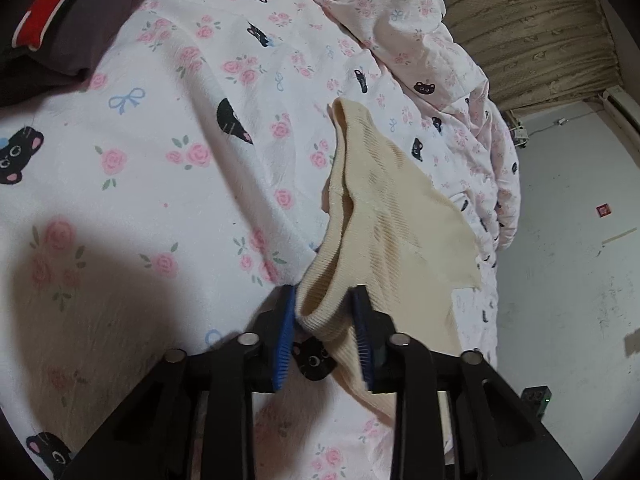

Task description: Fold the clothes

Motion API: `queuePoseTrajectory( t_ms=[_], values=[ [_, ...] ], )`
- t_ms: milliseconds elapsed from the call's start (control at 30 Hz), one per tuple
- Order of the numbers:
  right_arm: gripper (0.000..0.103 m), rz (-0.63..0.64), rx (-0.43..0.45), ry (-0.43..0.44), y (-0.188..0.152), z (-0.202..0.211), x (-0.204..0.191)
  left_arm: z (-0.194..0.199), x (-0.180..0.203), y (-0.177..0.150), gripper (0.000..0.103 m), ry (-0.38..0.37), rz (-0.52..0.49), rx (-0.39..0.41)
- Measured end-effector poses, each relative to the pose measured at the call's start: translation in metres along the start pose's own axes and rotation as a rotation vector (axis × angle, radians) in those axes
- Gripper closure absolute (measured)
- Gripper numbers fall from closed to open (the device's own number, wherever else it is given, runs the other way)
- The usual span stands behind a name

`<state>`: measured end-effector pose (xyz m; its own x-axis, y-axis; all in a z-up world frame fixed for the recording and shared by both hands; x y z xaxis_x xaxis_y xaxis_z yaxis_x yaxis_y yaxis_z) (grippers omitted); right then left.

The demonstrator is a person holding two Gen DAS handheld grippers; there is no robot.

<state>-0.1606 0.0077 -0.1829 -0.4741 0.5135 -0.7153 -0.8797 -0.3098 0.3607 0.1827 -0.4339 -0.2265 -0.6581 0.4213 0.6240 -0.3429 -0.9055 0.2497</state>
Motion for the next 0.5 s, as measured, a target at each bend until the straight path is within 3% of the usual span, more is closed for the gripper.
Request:
queuePoseTrajectory(
  t_ms=[67,300,500],
  values=[
    [0.048,-0.039,-0.010,0.029,-0.010,0.002,0.002,0.000,-0.002,0.000,0.088,-0.001,0.006,0.000],
    [0.048,-0.108,-0.091,0.050,-0.050,-0.006,-0.005,0.001,-0.003,-0.002,0.091,0.012,0.011,0.010],
    [0.048,-0.165,-0.054,-0.094,-0.070,-0.011,-0.027,0.001,-0.005,-0.001,0.091,0.010,0.032,0.013]
  ],
)
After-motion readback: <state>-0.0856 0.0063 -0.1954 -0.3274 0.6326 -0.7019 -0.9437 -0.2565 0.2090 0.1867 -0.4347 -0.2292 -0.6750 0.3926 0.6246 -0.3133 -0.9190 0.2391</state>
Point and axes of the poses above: each gripper's, at about its wrist camera, not at the fingertips, and z roughly against the way its jaws point, x to its right, y to its top, the point moved 3 cm from there along -z, roughly the way its jaws point, and after that the axes turned 6 degrees about y, right-handed, at the moved point
